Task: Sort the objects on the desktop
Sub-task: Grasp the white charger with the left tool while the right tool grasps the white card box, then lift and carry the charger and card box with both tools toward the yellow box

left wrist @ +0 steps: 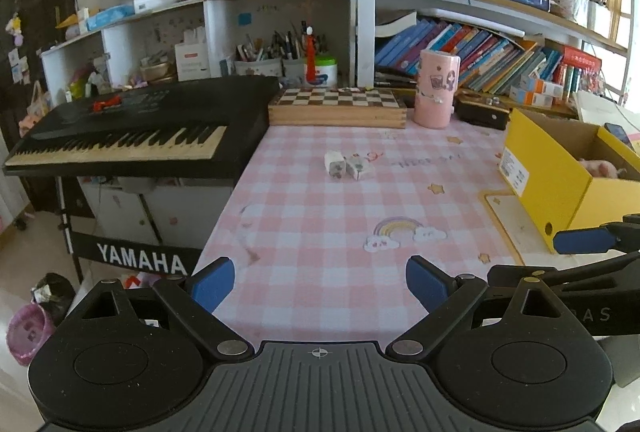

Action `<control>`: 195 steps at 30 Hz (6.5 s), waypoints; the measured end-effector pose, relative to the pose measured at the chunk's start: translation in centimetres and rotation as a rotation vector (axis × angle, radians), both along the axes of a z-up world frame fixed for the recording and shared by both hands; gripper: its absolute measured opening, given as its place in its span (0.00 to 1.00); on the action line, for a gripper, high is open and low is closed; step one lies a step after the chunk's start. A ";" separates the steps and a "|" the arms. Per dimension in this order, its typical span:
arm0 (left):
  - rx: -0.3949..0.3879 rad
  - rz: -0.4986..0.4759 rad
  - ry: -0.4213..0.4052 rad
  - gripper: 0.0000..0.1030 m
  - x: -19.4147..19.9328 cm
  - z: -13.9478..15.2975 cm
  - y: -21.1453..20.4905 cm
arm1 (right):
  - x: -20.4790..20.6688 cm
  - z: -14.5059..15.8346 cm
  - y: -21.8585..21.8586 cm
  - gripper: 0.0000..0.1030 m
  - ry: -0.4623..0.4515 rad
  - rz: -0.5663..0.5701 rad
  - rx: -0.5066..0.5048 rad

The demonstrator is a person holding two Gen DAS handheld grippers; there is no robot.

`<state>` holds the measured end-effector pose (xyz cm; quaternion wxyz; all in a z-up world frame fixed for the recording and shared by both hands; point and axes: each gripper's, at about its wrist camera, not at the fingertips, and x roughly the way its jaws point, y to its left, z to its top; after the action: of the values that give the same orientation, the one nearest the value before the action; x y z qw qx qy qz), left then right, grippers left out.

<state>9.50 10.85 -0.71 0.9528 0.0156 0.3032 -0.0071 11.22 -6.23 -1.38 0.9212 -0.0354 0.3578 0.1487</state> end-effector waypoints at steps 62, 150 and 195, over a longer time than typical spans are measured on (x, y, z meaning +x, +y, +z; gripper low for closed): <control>0.027 0.115 0.224 0.34 29.0 -7.9 -3.6 | 27.1 -5.2 -0.3 0.67 0.188 0.091 0.048; -0.191 -0.292 0.120 0.23 -8.3 1.2 -2.9 | -11.1 -0.2 -4.6 0.27 0.102 -0.141 0.096; -0.137 -0.700 0.195 0.23 -4.0 0.4 -20.7 | -11.9 -0.4 -20.6 0.27 0.158 -0.480 0.117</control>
<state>5.46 -9.86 -0.28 0.8581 0.0538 0.3678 -0.3542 -0.72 -26.78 -1.78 0.8999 0.1156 0.4174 -0.0512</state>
